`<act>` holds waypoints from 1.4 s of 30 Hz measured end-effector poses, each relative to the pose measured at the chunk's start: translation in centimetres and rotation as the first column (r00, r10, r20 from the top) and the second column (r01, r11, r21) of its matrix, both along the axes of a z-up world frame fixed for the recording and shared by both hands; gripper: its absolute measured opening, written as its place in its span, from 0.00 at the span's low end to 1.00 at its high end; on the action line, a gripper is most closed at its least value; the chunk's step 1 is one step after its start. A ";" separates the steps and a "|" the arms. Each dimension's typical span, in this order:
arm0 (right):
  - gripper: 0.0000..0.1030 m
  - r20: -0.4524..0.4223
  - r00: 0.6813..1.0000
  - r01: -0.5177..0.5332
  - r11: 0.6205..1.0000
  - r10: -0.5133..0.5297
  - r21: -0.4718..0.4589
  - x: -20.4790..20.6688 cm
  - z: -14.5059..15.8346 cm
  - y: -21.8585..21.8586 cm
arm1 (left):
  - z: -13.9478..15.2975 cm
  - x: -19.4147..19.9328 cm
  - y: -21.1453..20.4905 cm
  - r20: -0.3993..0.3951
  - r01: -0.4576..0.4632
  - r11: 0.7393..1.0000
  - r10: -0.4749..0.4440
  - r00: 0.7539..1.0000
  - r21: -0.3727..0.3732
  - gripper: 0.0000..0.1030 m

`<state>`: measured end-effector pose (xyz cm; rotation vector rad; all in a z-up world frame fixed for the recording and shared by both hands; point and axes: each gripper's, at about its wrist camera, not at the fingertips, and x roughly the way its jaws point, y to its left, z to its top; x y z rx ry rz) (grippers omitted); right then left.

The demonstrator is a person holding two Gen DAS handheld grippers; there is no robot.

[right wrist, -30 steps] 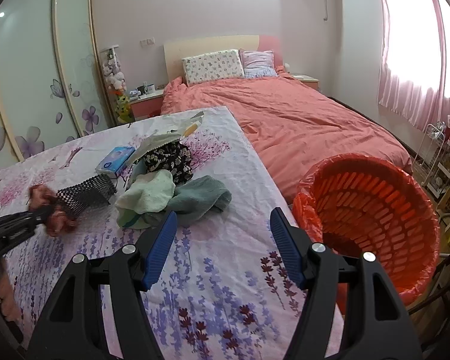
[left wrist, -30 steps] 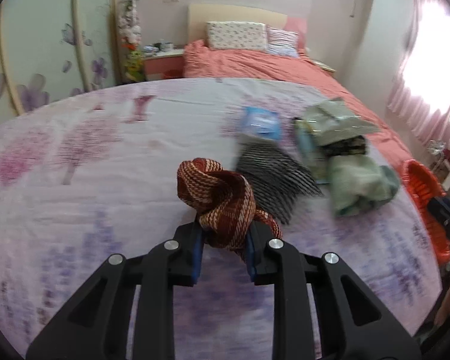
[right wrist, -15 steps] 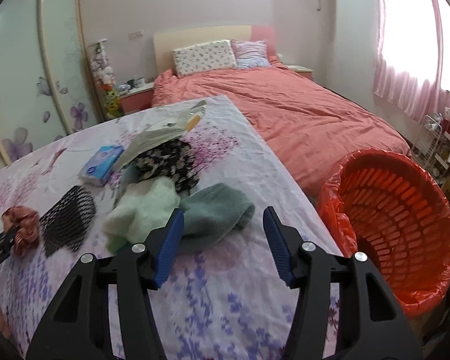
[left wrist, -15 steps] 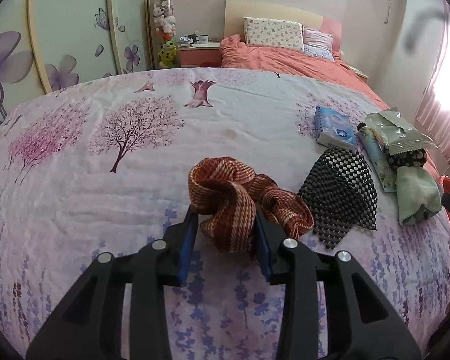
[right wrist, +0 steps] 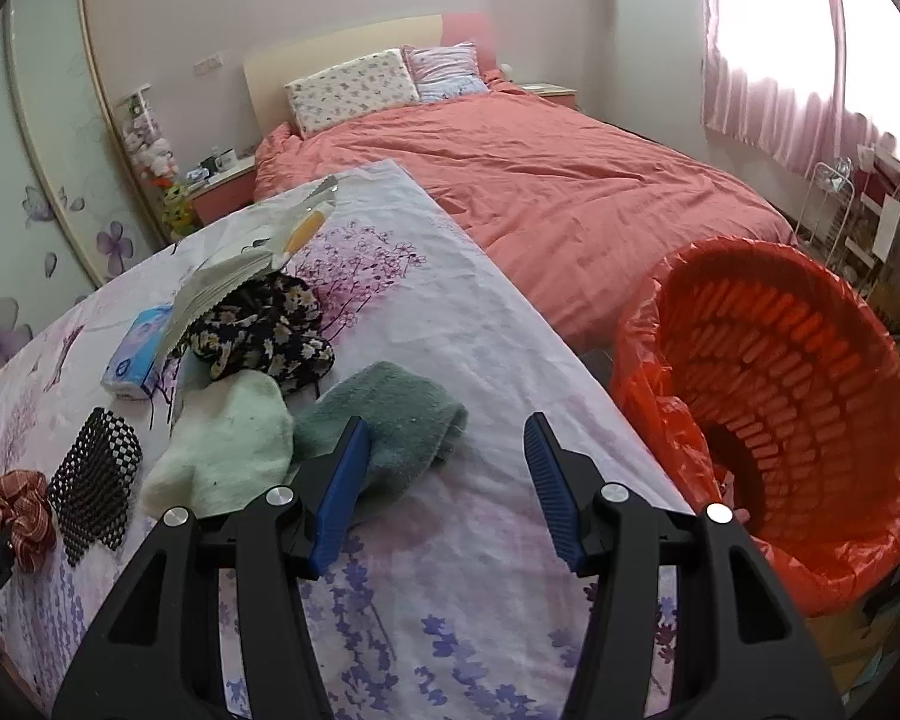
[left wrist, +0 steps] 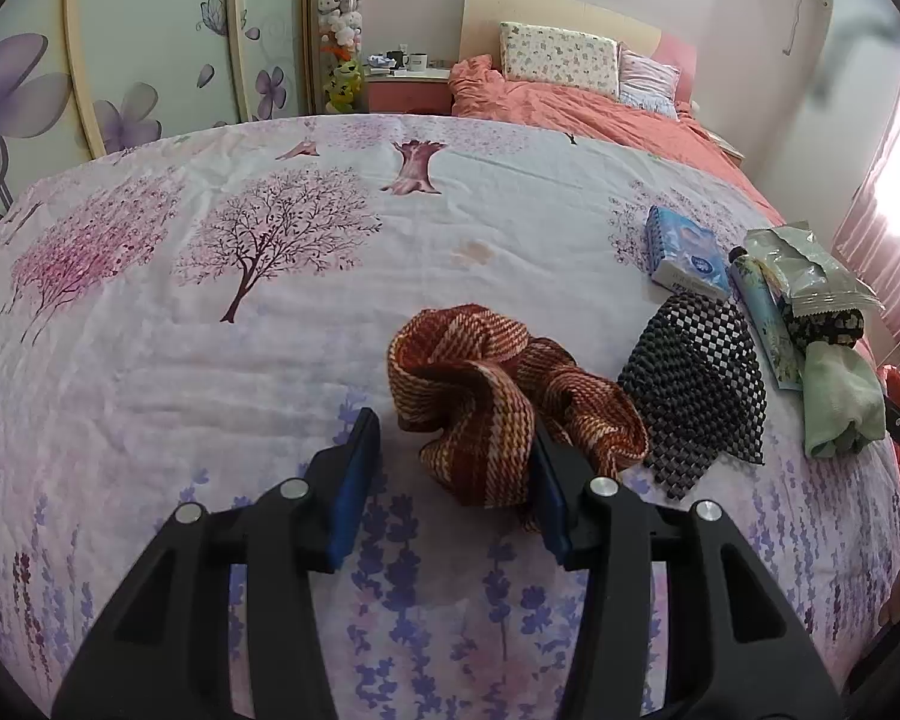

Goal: Collect trash
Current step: 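Grasp the green cloth with the right tool while the left tool holds the scarf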

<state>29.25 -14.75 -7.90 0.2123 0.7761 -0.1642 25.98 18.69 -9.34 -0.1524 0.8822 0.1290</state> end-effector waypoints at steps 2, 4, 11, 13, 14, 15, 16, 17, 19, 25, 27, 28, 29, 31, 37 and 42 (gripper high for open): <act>0.53 0.013 1.000 0.002 1.000 -0.002 0.002 -0.2 0.2 0.0 | 0.0 0.0 0.0 0.000 0.000 1.000 0.000 1.000 0.001 0.47; 0.53 0.028 1.000 -0.011 1.000 0.011 -0.001 -0.4 0.3 0.3 | 0.0 0.0 0.1 0.000 0.000 1.000 0.000 1.000 0.002 0.47; 0.53 0.009 0.996 -0.093 0.995 0.094 -0.044 0.3 0.4 1.9 | -0.1 0.0 0.1 -0.003 -0.002 1.000 0.002 1.000 0.010 0.47; 0.53 -0.015 0.993 -0.119 0.992 0.118 -0.049 0.7 0.2 2.3 | -0.1 0.0 0.1 -0.005 -0.003 1.000 0.003 1.000 0.014 0.47; 0.51 -0.035 0.992 -0.126 0.991 0.125 -0.046 1.1 -0.1 2.3 | -0.1 0.1 0.1 -0.005 -0.003 1.000 0.003 1.000 0.016 0.47; 0.47 -0.048 0.991 -0.128 0.991 0.126 -0.039 1.3 -0.3 2.3 | -0.1 0.1 0.1 -0.006 -0.003 1.000 0.003 1.000 0.017 0.47; 0.43 -0.066 0.989 -0.130 0.991 0.129 -0.017 1.6 -0.6 2.0 | -0.1 0.1 0.1 -0.005 -0.003 1.000 0.003 1.000 0.016 0.47; 0.34 -0.075 0.989 -0.131 0.991 0.131 0.004 1.7 -0.8 1.7 | -0.1 0.1 0.1 -0.005 -0.003 1.000 0.003 1.000 0.015 0.47; 0.24 -0.065 0.990 -0.126 0.991 0.128 0.039 1.5 -0.7 1.3 | -0.1 0.1 0.0 -0.005 -0.003 1.000 0.003 1.000 0.016 0.47; 0.07 0.049 0.989 -0.143 0.988 0.140 0.051 -0.5 0.6 0.3 | 0.0 -0.1 0.3 0.004 0.001 1.000 -0.001 1.000 -0.006 0.47; 0.07 0.073 0.985 -0.156 0.988 0.154 0.018 -1.4 1.2 0.3 | 0.0 -0.3 0.7 0.013 0.002 0.999 -0.001 1.000 -0.035 0.47; 0.07 0.089 0.983 -0.160 0.987 0.159 0.006 -1.7 1.5 0.1 | 0.0 -0.3 0.8 0.015 0.002 0.999 -0.001 1.000 -0.042 0.47; 0.07 0.104 0.982 -0.161 0.987 0.160 0.000 -2.0 1.8 0.0 | 0.1 -0.3 0.9 0.019 0.005 0.999 -0.004 1.000 -0.050 0.46; 0.07 0.131 0.979 -0.157 0.988 0.156 -0.002 -2.5 2.4 -0.3 | 0.1 -0.4 0.8 0.023 0.013 0.998 -0.012 1.000 -0.056 0.40; 0.07 0.103 0.984 -0.147 0.989 0.145 0.017 -2.1 1.6 -1.2 | 0.4 -0.5 -0.2 0.035 0.042 0.999 -0.042 0.999 -0.024 0.27; 0.07 0.118 0.982 -0.149 0.989 0.146 0.018 -3.1 2.2 -1.4 | 1.4 -1.1 -1.3 0.076 0.087 0.996 -0.087 0.993 0.005 0.19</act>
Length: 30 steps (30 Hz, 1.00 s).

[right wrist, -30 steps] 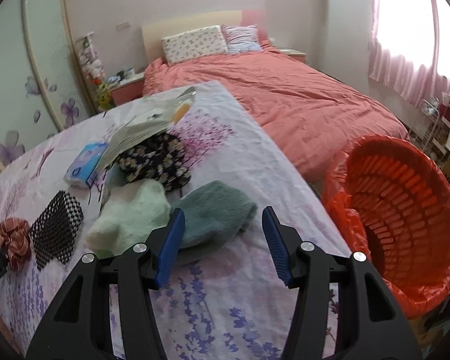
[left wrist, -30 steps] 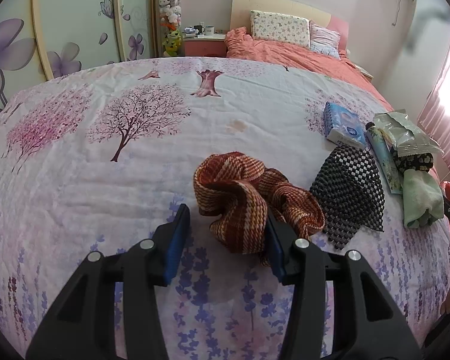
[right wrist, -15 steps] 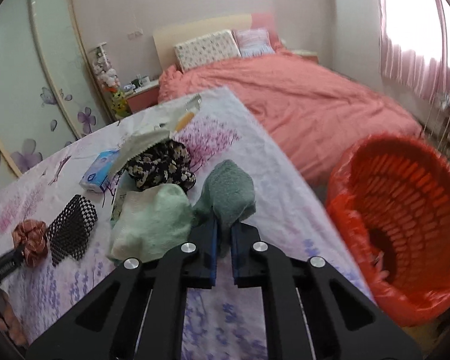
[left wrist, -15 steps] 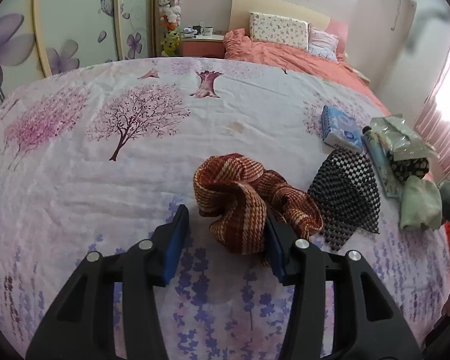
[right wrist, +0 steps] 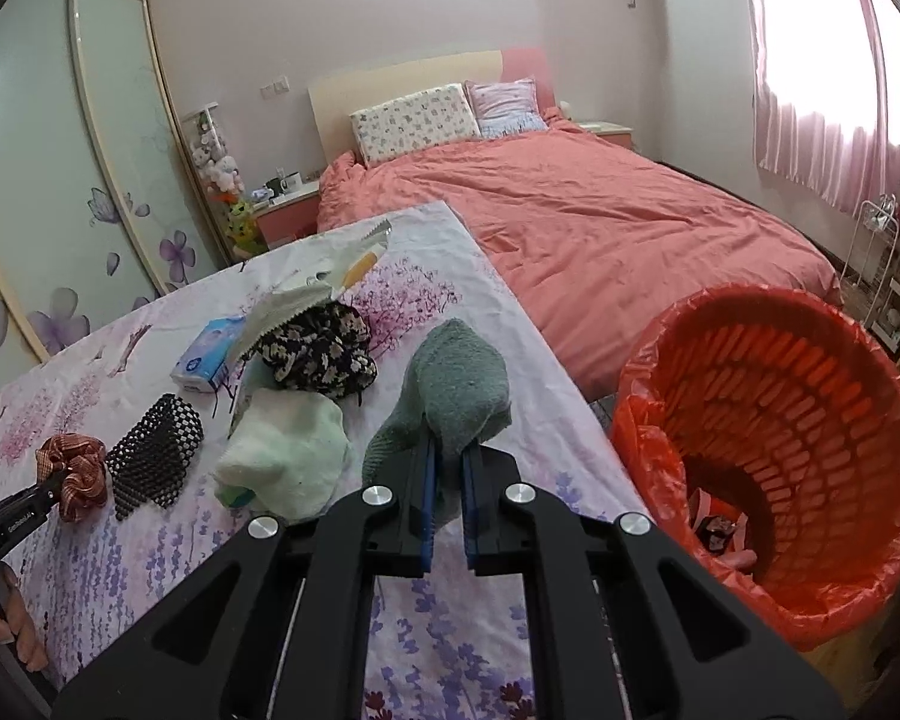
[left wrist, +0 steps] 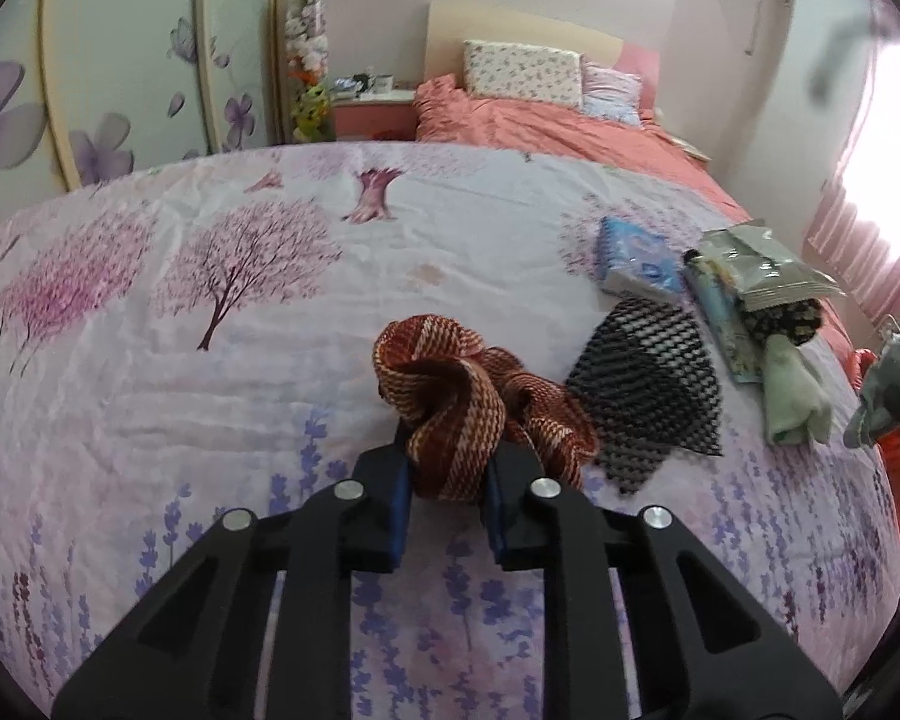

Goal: Collect trash
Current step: 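Grasp the green cloth with the right tool while the left tool holds the scarf, then carry the scarf and green cloth over the orange basket and release both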

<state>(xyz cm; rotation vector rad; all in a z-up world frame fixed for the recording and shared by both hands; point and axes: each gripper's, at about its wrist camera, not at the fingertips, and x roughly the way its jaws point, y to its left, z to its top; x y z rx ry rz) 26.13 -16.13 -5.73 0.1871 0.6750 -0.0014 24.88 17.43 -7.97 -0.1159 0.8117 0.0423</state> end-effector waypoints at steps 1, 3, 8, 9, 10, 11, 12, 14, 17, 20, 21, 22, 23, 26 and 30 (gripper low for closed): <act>0.07 0.006 1.000 0.000 1.000 0.000 0.000 -0.2 0.3 -0.1 | 0.3 -0.1 -0.1 0.009 0.006 1.000 -0.006 1.000 0.002 0.19; 0.07 0.018 1.000 -0.001 1.000 0.001 0.005 -0.5 0.8 -0.4 | 1.2 -0.6 -0.5 0.036 0.026 1.000 -0.026 0.999 0.004 0.18; 0.07 0.057 0.998 -0.001 1.000 0.001 0.004 -1.7 2.2 -1.1 | 4.1 -1.6 -1.9 0.101 0.059 0.998 -0.062 0.993 0.032 0.18; 0.07 0.065 0.998 0.000 1.000 0.000 0.003 -1.9 2.5 -1.3 | 4.8 -1.9 -2.1 0.113 0.064 0.997 -0.068 0.991 0.036 0.18; 0.07 0.075 0.997 0.001 1.000 -0.002 0.004 -2.3 2.8 -1.5 | 5.3 -2.1 -2.4 0.123 0.068 0.997 -0.072 0.990 0.039 0.18; 0.07 0.081 0.997 0.003 1.000 -0.003 0.004 -2.5 3.1 -1.6 | 6.2 -2.3 -2.9 0.137 0.074 0.997 -0.079 0.987 0.038 0.18; 0.07 0.089 0.996 0.006 1.000 -0.006 0.004 -2.7 3.4 -1.9 | 6.7 -2.5 -3.3 0.145 0.079 0.996 -0.084 0.986 0.037 0.18; 0.07 0.106 0.994 0.008 1.000 -0.008 0.007 -3.2 4.0 -2.4 | 8.1 -2.9 -4.5 0.167 0.096 0.995 -0.101 0.981 0.036 0.18; 0.07 0.127 0.992 0.018 1.000 -0.019 0.009 -3.9 4.8 -3.4 | 9.6 -3.4 -6.3 0.188 0.125 0.992 -0.128 0.974 0.030 0.18; 0.07 0.149 0.988 0.037 0.999 -0.038 0.008 -4.7 5.5 -4.5 | 10.9 -3.8 -8.7 0.204 0.166 0.986 -0.166 0.965 0.014 0.18; 0.07 0.153 0.987 0.042 0.999 -0.043 0.006 -4.9 5.6 -4.7 | 11.3 -3.9 -9.5 0.208 0.183 0.983 -0.181 0.961 0.007 0.18; 0.07 0.160 0.986 0.050 0.999 -0.050 0.002 -5.2 5.9 -5.1 | 11.6 -4.0 -10.3 0.211 0.198 0.980 -0.194 0.958 0.003 0.18; 0.07 0.166 0.985 0.058 0.998 -0.056 -0.003 -5.5 6.1 -5.6 | 11.9 -4.1 -11.3 0.216 0.216 0.976 -0.211 0.953 0.001 0.18; 0.07 0.181 0.981 0.076 0.997 -0.072 -0.011 -6.3 6.5 -6.6 | 12.7 -4.4 -14.5 0.224 0.275 0.961 -0.266 0.937 -0.009 0.18; 0.07 0.202 0.974 0.109 0.994 -0.105 -0.012 -7.1 7.0 -8.4 | 13.2 -4.9 -18.7 0.235 0.350 0.937 -0.339 0.911 -0.007 0.18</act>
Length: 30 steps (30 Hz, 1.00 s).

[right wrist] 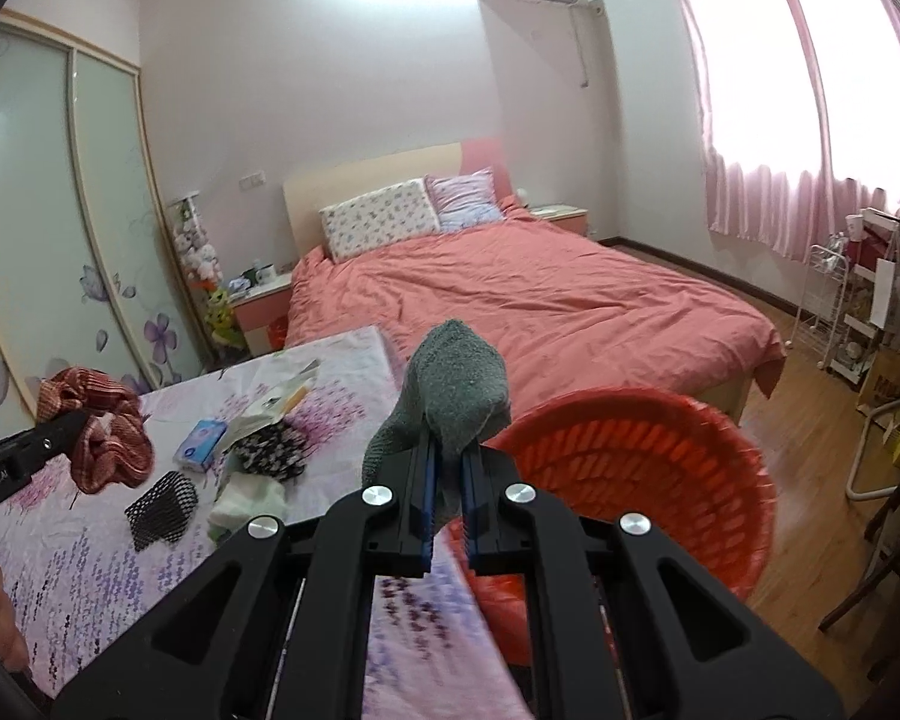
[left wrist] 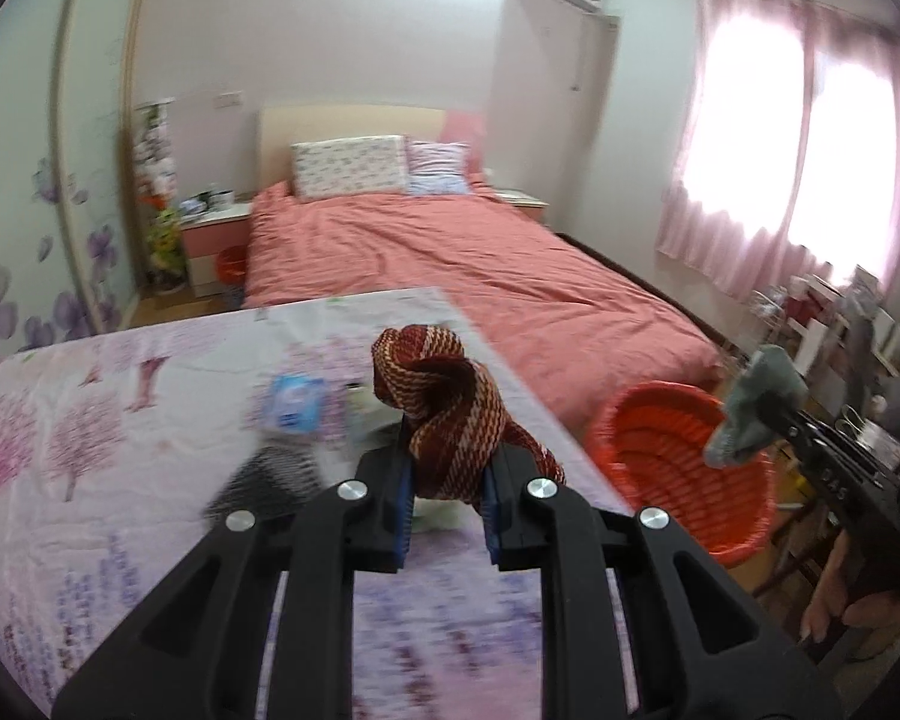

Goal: Collect trash
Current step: 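Carry the scarf and green cloth over the orange basket and release both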

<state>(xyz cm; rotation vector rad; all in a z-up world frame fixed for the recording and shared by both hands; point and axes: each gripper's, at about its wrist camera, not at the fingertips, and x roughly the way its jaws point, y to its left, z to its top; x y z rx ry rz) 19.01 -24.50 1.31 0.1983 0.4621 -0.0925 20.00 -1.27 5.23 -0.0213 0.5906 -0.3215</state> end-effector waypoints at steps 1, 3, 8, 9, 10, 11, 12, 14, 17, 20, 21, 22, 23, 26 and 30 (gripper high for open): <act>0.07 0.006 1.000 0.009 1.000 -0.009 0.000 -0.2 0.1 -0.5 | 0.1 -0.1 -0.9 0.002 0.017 1.000 -0.017 1.000 -0.001 0.18; 0.07 0.013 1.000 0.026 1.000 -0.026 -0.002 -0.7 0.3 -1.3 | 0.2 -0.4 -3.2 0.003 0.065 0.998 -0.065 0.998 -0.006 0.18; 0.07 0.018 0.997 0.071 0.998 -0.071 -0.001 -1.1 0.1 -3.5 | 0.0 -0.8 -8.4 0.001 0.164 0.986 -0.164 0.986 -0.001 0.18; 0.07 0.017 0.996 0.082 0.997 -0.082 0.002 -1.2 0.0 -4.2 | -0.2 -0.7 -9.4 -0.002 0.183 0.983 -0.183 0.983 0.001 0.18; 0.07 0.016 0.996 0.088 0.996 -0.088 0.003 -1.1 -0.1 -4.5 | -0.4 -0.7 -10.6 -0.005 0.202 0.979 -0.202 0.979 0.005 0.18; 0.07 0.016 0.995 0.098 0.995 -0.098 0.004 -1.1 -0.2 -4.9 | -0.7 -0.6 -11.4 -0.010 0.218 0.976 -0.218 0.976 0.006 0.18; 0.07 0.015 0.994 0.105 0.995 -0.105 0.004 -1.0 -0.3 -5.2 | -1.1 -0.4 -12.1 -0.015 0.230 0.973 -0.230 0.973 0.006 0.18; 0.07 0.011 0.992 0.123 0.992 -0.123 0.010 -0.8 -0.6 -6.2 | -1.7 -0.1 -13.8 -0.028 0.257 0.966 -0.257 0.966 0.009 0.18; 0.07 0.001 0.990 0.144 0.989 -0.144 0.020 -0.3 -1.1 -7.4 | -2.9 0.8 -16.5 -0.052 0.296 0.955 -0.295 0.954 0.015 0.19; 0.07 -0.013 0.987 0.163 0.986 -0.163 0.033 0.5 -1.7 -8.7 | -3.9 1.9 -18.6 -0.080 0.325 0.946 -0.323 0.943 0.011 0.19; 0.07 -0.019 0.985 0.169 0.985 -0.169 0.041 0.7 -1.9 -9.1 | -4.1 2.2 -19.2 -0.087 0.332 0.943 -0.329 0.940 0.010 0.20; 0.07 -0.023 0.985 0.174 0.984 -0.173 0.047 0.8 -2.1 -9.5 | -4.6 2.6 -20.1 -0.098 0.340 0.940 -0.337 0.936 0.013 0.22; 0.07 -0.028 0.984 0.178 0.983 -0.177 0.052 1.0 -2.3 -9.8 | -4.8 2.8 -20.4 -0.104 0.343 0.939 -0.339 0.935 0.017 0.25; 0.14 -0.048 0.983 0.182 0.981 -0.179 0.067 1.3 -3.1 -10.7 | -6.0 3.9 -21.8 -0.127 0.339 0.940 -0.332 0.935 0.037 0.42; 0.36 -0.079 0.980 0.187 0.979 -0.181 0.081 1.6 -4.2 -11.3 | -7.5 4.9 -21.9 -0.154 0.318 0.946 -0.306 0.939 0.060 0.49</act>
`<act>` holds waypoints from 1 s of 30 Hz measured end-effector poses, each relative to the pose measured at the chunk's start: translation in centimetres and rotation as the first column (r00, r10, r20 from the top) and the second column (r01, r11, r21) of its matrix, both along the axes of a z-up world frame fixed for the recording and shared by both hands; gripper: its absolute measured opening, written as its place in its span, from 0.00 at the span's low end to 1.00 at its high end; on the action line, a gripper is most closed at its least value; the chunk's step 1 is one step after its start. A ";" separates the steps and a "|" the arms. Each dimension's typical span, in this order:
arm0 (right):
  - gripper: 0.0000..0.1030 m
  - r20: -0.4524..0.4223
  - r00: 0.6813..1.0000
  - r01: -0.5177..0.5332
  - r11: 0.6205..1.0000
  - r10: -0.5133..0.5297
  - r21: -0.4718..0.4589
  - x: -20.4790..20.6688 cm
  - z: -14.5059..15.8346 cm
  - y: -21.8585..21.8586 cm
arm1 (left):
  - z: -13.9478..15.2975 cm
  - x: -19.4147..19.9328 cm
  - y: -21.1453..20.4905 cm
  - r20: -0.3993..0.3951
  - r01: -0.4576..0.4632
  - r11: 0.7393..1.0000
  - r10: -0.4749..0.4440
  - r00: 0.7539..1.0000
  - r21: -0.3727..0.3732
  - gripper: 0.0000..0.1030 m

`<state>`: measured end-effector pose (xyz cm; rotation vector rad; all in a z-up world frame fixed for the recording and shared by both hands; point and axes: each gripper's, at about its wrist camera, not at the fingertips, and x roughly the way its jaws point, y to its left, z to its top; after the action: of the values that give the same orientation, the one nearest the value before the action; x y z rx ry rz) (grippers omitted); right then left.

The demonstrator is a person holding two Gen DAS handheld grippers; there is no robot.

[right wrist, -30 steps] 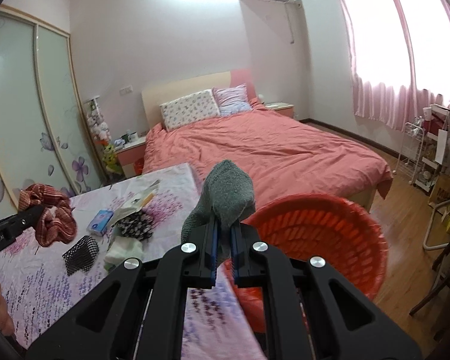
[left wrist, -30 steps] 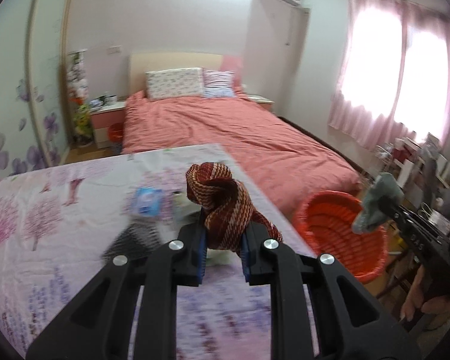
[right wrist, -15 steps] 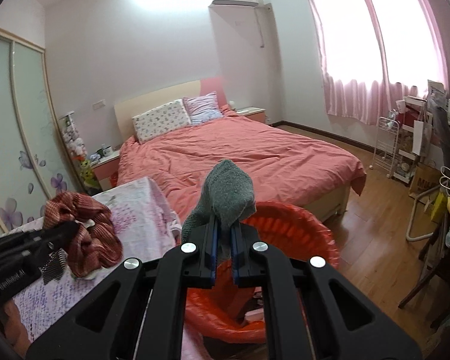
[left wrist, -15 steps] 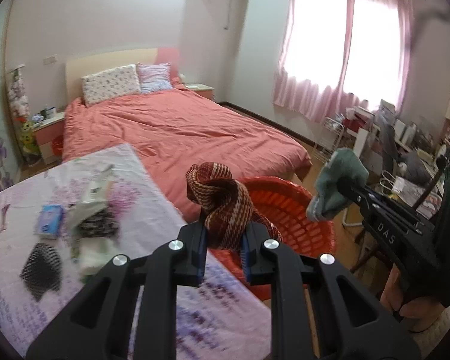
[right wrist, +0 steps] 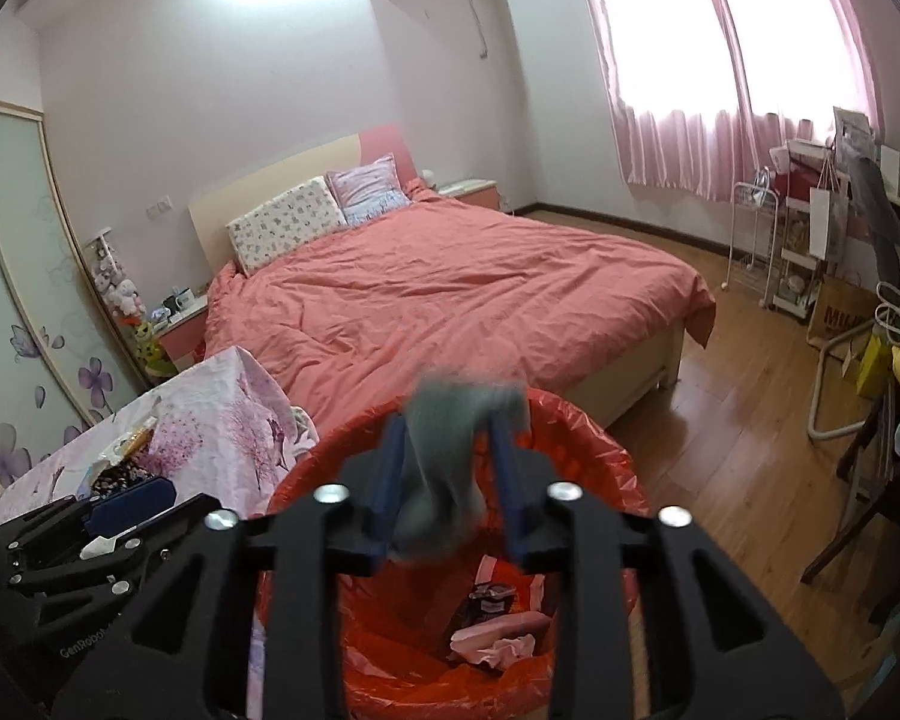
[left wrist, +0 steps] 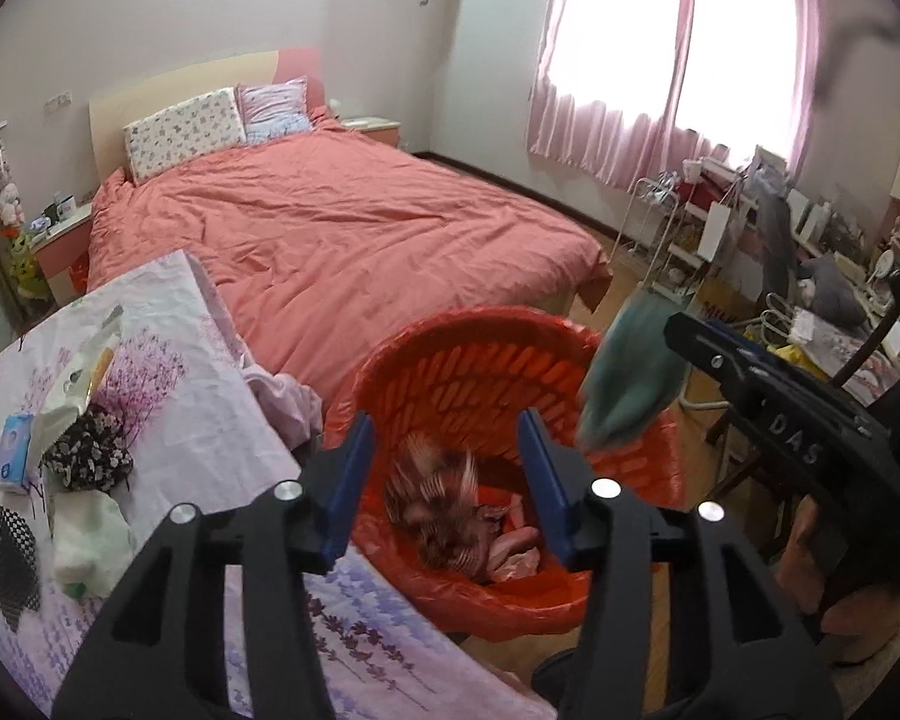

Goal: Collect trash
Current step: 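Carry the scarf and green cloth over the orange basket and release both, then move both tools back over the bed and grasp the black mesh pad with the left tool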

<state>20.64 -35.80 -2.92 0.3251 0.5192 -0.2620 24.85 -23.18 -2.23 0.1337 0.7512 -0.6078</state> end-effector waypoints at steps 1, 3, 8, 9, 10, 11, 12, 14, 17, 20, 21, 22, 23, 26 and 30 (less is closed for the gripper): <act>0.40 -0.006 1.000 0.005 1.000 -0.005 0.002 -0.1 -0.2 -0.1 | -0.2 0.2 0.3 -0.003 -0.008 1.000 0.009 1.000 0.005 0.51; 0.42 -0.017 1.000 0.007 1.000 -0.007 0.010 0.0 -0.4 -0.3 | -0.7 0.7 1.2 -0.006 -0.031 0.999 0.031 0.999 0.016 0.53; 0.42 -0.031 0.999 0.010 1.000 -0.010 -0.008 -0.1 -0.1 0.7 | -1.1 0.6 4.0 0.015 -0.085 0.995 0.084 0.996 0.047 0.59; 0.43 -0.033 0.999 0.010 1.000 -0.010 -0.017 0.2 0.0 0.5 | -1.0 0.4 4.7 0.026 -0.097 0.994 0.096 0.995 0.054 0.61; 0.45 -0.033 0.999 0.008 1.000 -0.009 -0.024 0.3 0.1 0.6 | -0.9 0.2 5.4 0.035 -0.106 0.993 0.104 0.994 0.059 0.62; 0.48 -0.032 0.999 0.006 1.000 -0.007 -0.030 0.2 0.3 0.9 | -1.0 0.0 6.4 0.050 -0.117 0.991 0.114 0.992 0.071 0.64; 0.48 -0.031 1.000 0.003 0.999 -0.005 -0.033 0.3 0.4 1.1 | -0.9 -0.1 7.1 0.061 -0.127 0.989 0.122 0.991 0.081 0.65; 0.48 -0.034 0.999 -0.007 0.999 0.006 -0.042 0.4 0.6 1.8 | -0.9 -0.3 8.8 0.077 -0.154 0.983 0.147 0.986 0.100 0.67; 0.48 -0.039 0.999 -0.022 0.998 0.020 -0.052 0.6 0.8 2.7 | -1.2 -0.1 11.3 0.078 -0.194 0.974 0.186 0.979 0.115 0.69; 0.48 -0.045 0.998 -0.046 0.997 0.043 -0.063 0.8 1.0 4.0 | -1.9 0.3 14.9 0.068 -0.259 0.957 0.252 0.965 0.130 0.72; 0.48 -0.048 0.998 -0.054 0.996 0.051 -0.068 0.9 1.0 4.4 | -2.0 0.4 15.9 0.067 -0.280 0.950 0.273 0.960 0.135 0.72; 0.48 -0.050 0.997 -0.061 0.996 0.058 -0.071 0.8 0.9 4.8 | -2.3 0.7 17.3 0.064 -0.308 0.941 0.302 0.951 0.140 0.73; 0.48 -0.054 0.996 -0.072 0.995 0.068 -0.076 0.9 0.9 5.3 | -2.4 0.8 18.2 0.061 -0.326 0.935 0.320 0.945 0.142 0.74; 0.53 -0.062 0.994 -0.098 0.992 0.093 -0.085 1.0 0.7 6.7 | -2.9 1.3 22.9 0.055 -0.412 0.900 0.408 0.911 0.145 0.83; 0.60 -0.074 0.988 -0.140 0.986 0.134 -0.089 1.2 0.4 8.8 | -3.4 2.0 28.1 0.046 -0.512 0.849 0.511 0.858 0.130 0.90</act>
<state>21.84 -26.97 -2.56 0.1884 0.5914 -0.1634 26.86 4.94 -5.66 0.0577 0.7797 -0.0422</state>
